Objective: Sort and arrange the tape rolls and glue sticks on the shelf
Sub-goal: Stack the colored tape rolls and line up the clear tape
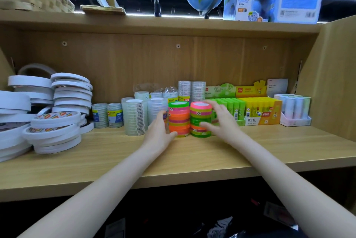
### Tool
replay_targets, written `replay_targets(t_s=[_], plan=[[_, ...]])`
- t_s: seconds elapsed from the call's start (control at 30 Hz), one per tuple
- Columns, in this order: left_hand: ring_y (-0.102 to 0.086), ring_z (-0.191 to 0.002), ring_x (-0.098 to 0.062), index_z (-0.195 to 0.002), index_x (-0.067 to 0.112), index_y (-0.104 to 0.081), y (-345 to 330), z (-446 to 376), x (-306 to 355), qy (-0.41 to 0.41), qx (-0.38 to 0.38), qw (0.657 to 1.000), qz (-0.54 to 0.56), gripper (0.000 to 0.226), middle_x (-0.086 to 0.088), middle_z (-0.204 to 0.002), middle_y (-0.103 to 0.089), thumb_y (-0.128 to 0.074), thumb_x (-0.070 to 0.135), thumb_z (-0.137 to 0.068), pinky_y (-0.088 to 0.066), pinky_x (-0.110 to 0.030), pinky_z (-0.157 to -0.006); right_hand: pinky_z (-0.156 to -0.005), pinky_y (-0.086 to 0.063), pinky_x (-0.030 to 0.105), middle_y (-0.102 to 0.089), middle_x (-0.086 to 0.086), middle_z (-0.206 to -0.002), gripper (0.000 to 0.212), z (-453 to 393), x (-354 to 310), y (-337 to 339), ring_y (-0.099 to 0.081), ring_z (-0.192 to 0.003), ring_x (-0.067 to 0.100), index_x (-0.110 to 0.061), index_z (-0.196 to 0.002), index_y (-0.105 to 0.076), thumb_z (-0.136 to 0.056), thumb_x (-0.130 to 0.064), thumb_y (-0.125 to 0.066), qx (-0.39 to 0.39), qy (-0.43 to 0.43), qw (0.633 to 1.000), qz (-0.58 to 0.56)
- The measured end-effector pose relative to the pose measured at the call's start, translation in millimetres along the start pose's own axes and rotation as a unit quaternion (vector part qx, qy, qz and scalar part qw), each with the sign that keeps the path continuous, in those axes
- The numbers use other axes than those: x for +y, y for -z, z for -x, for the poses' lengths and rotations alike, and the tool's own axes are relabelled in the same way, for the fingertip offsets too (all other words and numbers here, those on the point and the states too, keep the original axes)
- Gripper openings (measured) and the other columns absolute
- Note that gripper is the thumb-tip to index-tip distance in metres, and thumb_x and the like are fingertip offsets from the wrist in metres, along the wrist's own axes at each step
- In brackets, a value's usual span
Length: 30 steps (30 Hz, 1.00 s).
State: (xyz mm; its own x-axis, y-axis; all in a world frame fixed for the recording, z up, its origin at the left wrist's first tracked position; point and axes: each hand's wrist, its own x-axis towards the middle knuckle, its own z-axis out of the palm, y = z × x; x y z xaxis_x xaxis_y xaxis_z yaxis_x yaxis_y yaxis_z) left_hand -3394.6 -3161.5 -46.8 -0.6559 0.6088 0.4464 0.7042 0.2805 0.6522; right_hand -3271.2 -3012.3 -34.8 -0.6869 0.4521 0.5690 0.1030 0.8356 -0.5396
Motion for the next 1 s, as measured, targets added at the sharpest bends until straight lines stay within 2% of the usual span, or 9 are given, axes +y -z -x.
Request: replay_targets(t_s=[0.13, 0.3, 0.43, 0.53, 0.63, 0.77, 0.9, 1.0], plan=[[-0.051, -0.118, -0.022, -0.145, 0.017, -0.022, -5, 2, 4, -0.006, -0.033, 0.999, -0.001, 0.076, -0.007, -0.130, -0.051, -0.068, 0.017, -0.083, -0.042, -0.033, -0.099, -0.094, -0.041, 0.028, -0.040, 0.008, -0.127, 0.075, -6, -5, -8, -0.049, -0.111, 0.020, -0.027, -0.139, -0.032, -0.078, -0.010, -0.072, -0.011, 0.007, 0.997, 0.072], [-0.043, -0.129, -0.021, -0.149, 0.016, -0.009, -6, -6, 4, -0.004, -0.075, 0.997, -0.015, 0.087, -0.008, -0.144, -0.040, -0.066, 0.017, -0.083, -0.037, -0.036, -0.106, -0.097, -0.039, 0.033, -0.039, 0.009, -0.131, 0.078, -24, -3, -18, -0.045, -0.120, 0.026, -0.026, -0.142, -0.026, -0.080, -0.006, -0.069, -0.019, -0.017, 0.996, 0.086], [-0.045, -0.127, -0.022, -0.148, 0.017, -0.018, -4, -8, 1, -0.011, -0.053, 0.999, -0.003, 0.078, -0.009, -0.142, -0.042, -0.062, 0.015, -0.085, -0.037, -0.037, -0.106, -0.104, -0.035, 0.035, -0.041, 0.008, -0.140, 0.087, -29, 8, -17, -0.042, -0.129, 0.024, -0.021, -0.145, -0.020, -0.077, -0.011, -0.073, 0.008, -0.026, 0.999, 0.025], [-0.047, -0.123, -0.022, -0.148, 0.019, -0.018, -1, -8, 0, -0.024, -0.030, 0.999, 0.023, 0.076, -0.008, -0.142, -0.040, -0.060, 0.012, -0.085, -0.039, -0.038, -0.104, -0.103, -0.040, 0.038, -0.049, 0.010, -0.137, 0.071, -33, 13, -12, -0.048, -0.124, 0.024, -0.009, -0.144, -0.029, -0.085, -0.023, -0.066, 0.070, -0.065, 0.995, -0.001], [-0.047, -0.123, -0.021, -0.149, 0.019, -0.012, -4, -7, 5, -0.027, -0.066, 0.997, 0.019, 0.080, -0.008, -0.144, -0.035, -0.060, 0.014, -0.086, -0.039, -0.036, -0.104, -0.094, -0.047, 0.042, -0.056, 0.011, -0.130, 0.051, -34, 11, -14, -0.060, -0.108, 0.029, -0.007, -0.136, -0.044, -0.092, -0.030, -0.056, 0.073, -0.069, 0.995, 0.002], [-0.048, -0.122, -0.021, -0.149, 0.016, -0.011, -5, -8, 7, -0.025, -0.079, 0.996, 0.019, 0.079, -0.006, -0.145, -0.036, -0.060, 0.014, -0.087, -0.040, -0.033, -0.102, -0.088, -0.051, 0.048, -0.059, 0.011, -0.126, 0.047, -40, 8, -16, -0.062, -0.104, 0.031, -0.006, -0.130, -0.051, -0.090, -0.032, -0.058, 0.083, -0.073, 0.994, -0.015], [-0.050, -0.119, -0.021, -0.146, 0.017, -0.025, -1, -10, 2, -0.047, -0.021, 0.999, 0.006, 0.067, -0.007, -0.143, -0.038, -0.056, 0.011, -0.087, -0.042, -0.037, -0.101, -0.087, -0.052, 0.048, -0.057, 0.009, -0.126, 0.055, -40, 9, -17, -0.058, -0.109, 0.027, -0.010, -0.135, -0.043, -0.088, -0.034, -0.060, 0.079, -0.089, 0.992, -0.044], [-0.047, -0.121, -0.019, -0.146, 0.013, -0.025, -2, -9, 5, -0.086, 0.014, 0.996, -0.007, 0.064, -0.005, -0.143, -0.032, -0.051, 0.007, -0.089, -0.043, -0.036, -0.100, -0.085, -0.053, 0.048, -0.057, 0.009, -0.123, 0.057, -40, 11, -16, -0.057, -0.110, 0.025, -0.014, -0.137, -0.038, -0.088, -0.035, -0.059, 0.083, -0.082, 0.991, -0.067]])
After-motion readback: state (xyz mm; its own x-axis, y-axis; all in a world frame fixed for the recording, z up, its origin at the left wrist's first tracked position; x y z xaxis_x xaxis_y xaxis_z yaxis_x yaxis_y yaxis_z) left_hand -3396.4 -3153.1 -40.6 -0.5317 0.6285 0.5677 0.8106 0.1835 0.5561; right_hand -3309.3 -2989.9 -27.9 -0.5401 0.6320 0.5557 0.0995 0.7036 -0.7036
